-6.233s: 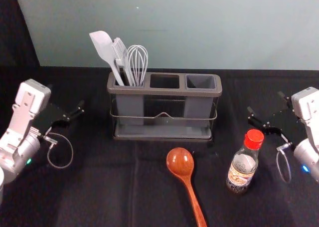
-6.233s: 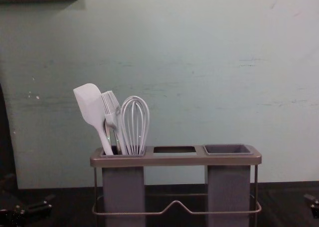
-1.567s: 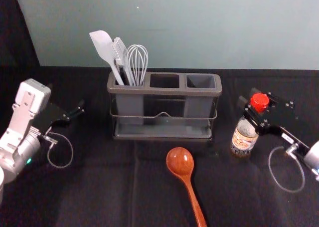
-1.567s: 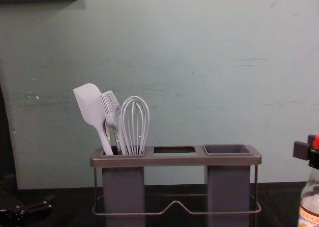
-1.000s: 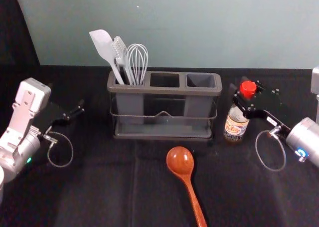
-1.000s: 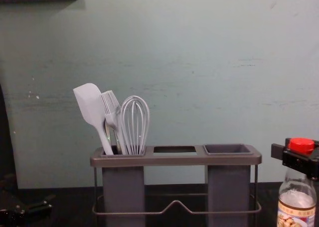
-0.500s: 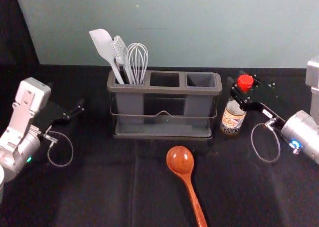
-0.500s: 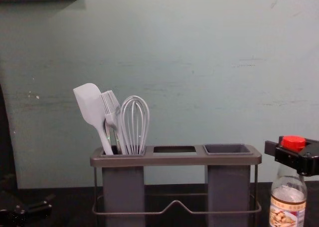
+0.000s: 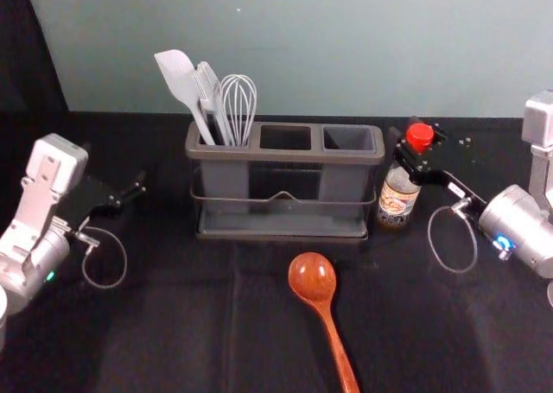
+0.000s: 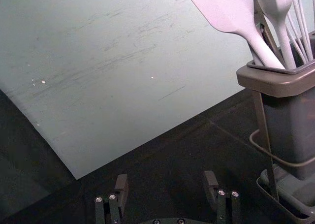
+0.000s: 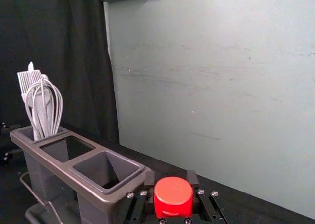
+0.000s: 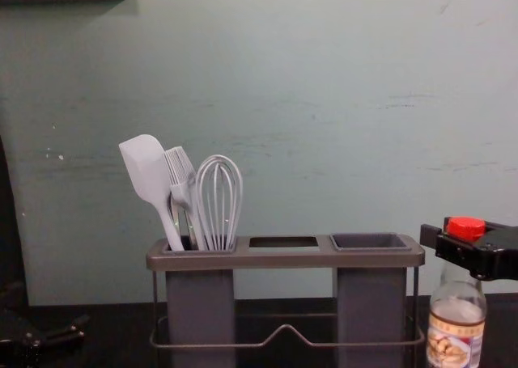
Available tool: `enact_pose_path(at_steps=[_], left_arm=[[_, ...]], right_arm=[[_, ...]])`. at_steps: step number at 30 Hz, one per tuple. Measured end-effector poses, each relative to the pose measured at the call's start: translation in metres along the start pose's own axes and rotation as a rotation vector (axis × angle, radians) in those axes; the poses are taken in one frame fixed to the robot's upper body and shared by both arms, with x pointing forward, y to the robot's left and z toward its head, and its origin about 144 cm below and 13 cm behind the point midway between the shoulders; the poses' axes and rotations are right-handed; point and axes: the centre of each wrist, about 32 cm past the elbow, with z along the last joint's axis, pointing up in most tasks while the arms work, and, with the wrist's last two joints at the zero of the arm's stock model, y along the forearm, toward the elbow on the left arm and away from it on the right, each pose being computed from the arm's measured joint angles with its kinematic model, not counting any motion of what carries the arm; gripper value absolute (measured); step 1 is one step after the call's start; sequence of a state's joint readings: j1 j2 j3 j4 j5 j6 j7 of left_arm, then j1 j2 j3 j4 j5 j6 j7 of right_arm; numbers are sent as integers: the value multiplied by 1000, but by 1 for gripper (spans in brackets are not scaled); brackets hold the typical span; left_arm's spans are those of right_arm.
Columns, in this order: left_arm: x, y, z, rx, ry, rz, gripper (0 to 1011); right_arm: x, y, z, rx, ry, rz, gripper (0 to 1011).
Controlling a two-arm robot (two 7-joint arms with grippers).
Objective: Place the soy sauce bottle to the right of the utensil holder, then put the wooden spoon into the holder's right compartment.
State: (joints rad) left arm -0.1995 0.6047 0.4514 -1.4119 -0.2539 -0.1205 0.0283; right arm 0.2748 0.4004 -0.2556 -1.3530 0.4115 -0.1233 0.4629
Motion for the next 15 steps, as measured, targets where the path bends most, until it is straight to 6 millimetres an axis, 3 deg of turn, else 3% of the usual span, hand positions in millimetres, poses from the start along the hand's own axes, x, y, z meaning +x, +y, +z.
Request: enact_pose_path(at_steps=[8, 15], left_arm=[[0, 0, 0, 0, 0, 0, 1005], [0, 0, 0, 0, 0, 0, 1005]], right_arm=[[-1, 3, 3, 19, 3, -1, 621], [-1, -1, 17, 56, -18, -8, 859]])
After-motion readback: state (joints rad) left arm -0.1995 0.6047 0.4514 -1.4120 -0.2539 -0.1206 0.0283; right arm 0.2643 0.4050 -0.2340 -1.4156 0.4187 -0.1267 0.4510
